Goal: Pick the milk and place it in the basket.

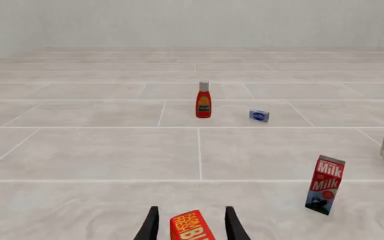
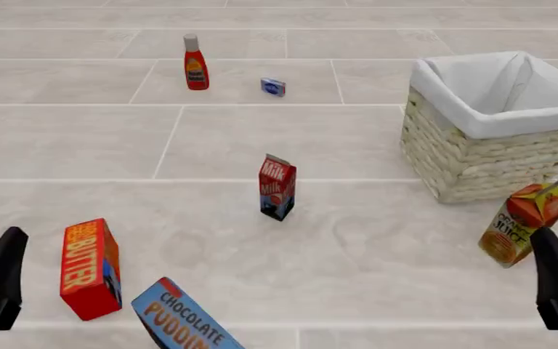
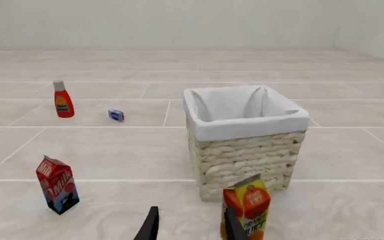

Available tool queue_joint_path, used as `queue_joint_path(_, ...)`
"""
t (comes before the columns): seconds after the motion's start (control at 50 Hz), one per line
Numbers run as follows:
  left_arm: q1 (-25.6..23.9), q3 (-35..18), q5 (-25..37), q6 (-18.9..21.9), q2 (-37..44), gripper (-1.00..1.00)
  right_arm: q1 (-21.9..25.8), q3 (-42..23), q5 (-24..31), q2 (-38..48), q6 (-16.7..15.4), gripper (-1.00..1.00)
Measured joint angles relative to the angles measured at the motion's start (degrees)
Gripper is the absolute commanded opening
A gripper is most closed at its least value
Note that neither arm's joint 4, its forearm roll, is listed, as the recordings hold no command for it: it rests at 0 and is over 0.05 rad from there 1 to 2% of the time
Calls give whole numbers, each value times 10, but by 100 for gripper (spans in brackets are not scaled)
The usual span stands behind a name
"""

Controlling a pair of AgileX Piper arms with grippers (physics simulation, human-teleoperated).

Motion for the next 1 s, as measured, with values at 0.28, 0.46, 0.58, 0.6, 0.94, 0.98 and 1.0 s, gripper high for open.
queue_joint_path(0.28,0,-1,-1,0,2,100,72,-76,-1,85,-34,100)
queue_joint_path(0.46,0,-1,-1,0,2,100,120,-135,4,145,-61,100)
queue_joint_path(0.58,0,-1,-1,0,2,100,163,-175,3,205,-78,100)
queue_joint_path(0.6,0,-1,-1,0,2,100,170,-181,2,217,-81,100)
queue_joint_path(0.94,0,-1,-1,0,3,100,246,-287,4,391,-136,100)
queue_joint_path(0.98,0,-1,-1,0,3,100,251,-301,6,410,-142,100)
queue_joint_path(1.0,0,-1,-1,0,3,100,254,-308,8,419,-145,100)
